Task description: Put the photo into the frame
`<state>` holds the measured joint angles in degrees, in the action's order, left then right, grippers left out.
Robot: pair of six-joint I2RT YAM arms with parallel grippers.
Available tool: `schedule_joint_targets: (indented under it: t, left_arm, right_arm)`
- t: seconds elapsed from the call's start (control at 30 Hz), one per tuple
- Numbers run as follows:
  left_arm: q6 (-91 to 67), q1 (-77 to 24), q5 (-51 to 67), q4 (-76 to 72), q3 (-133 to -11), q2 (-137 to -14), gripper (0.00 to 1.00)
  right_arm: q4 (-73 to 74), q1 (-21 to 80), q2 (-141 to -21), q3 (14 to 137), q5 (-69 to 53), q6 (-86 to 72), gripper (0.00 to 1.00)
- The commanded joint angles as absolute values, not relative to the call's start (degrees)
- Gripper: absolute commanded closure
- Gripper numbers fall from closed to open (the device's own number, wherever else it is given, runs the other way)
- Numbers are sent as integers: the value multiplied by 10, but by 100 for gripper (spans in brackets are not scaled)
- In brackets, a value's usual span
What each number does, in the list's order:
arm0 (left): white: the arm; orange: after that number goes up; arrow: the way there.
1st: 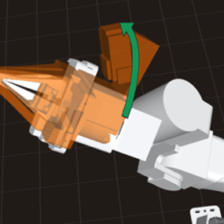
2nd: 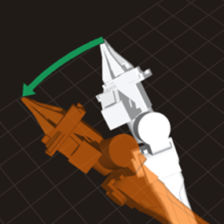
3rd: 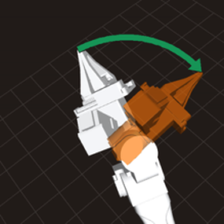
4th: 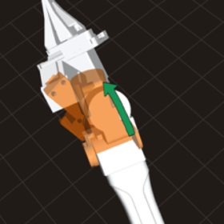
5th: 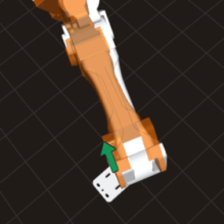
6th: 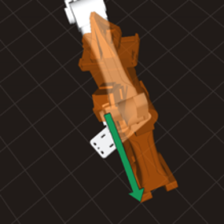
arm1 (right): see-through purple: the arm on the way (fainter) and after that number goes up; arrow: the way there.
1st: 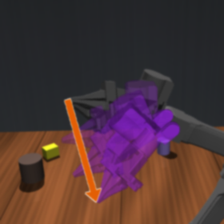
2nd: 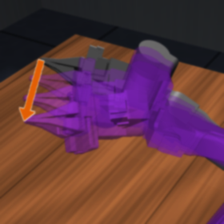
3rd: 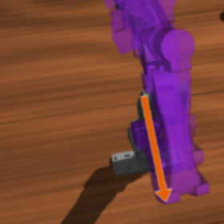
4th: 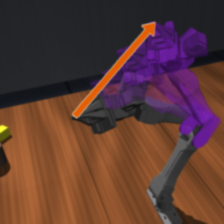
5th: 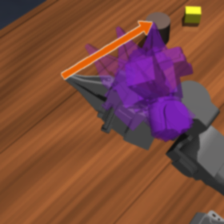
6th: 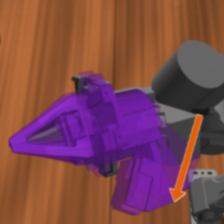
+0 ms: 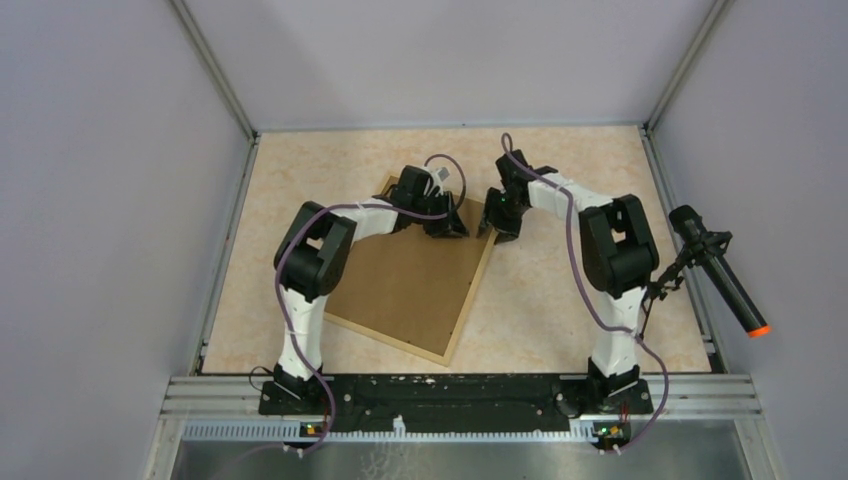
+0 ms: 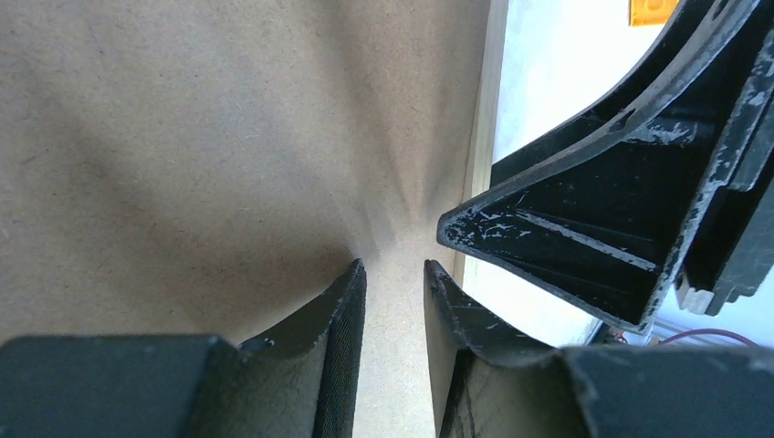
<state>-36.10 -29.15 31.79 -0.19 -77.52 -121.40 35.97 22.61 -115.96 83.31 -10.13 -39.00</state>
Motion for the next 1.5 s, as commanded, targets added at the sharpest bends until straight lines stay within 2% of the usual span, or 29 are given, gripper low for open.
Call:
schedule_joint_targets:
  t: [0.0, 0.1, 0.17, 0.27, 0.33, 0.5, 0.7, 0.9, 1.33, 1.4, 1.47]
  left_arm:
    - [-330, -304, 290, 79, -757, -1212, 62]
    - [-324, -307, 312, 79, -763, -1185, 46]
    - [-315, -308, 318, 76, -773, -1168, 41]
    - [-278, -319, 274, 101, -818, -1163, 45]
    - [-224, -342, 193, 161, -870, -1178, 45]
    - [-166, -393, 38, 233, -943, -1231, 38]
    - [-166, -418, -13, 251, -978, -1268, 31]
    - [-183, -420, -43, 244, -981, -1271, 34]
    - [-161, -413, 15, 261, -985, -1292, 46]
    - [-159, -412, 29, 262, -984, -1292, 44]
    - [-160, -415, 42, 266, -981, -1293, 37]
  right_arm:
    - [370, 196, -1144, 893, -155, -312, 52]
    - [373, 175, -1099, 859, -152, -262, 52]
    - [370, 158, -1103, 849, -149, -253, 53]
    - [340, 142, -1133, 850, -183, -260, 58]
    - [348, 142, -1160, 870, -176, -258, 59]
    - [333, 142, -1191, 866, -176, -259, 61]
    - [305, 142, -1198, 842, -180, -263, 64]
    - [292, 142, -1200, 835, -197, -262, 63]
    - [282, 142, -1209, 816, -205, -256, 62]
    - [284, 142, -1209, 816, -204, -256, 62]
    - [285, 142, -1208, 816, -204, -254, 62]
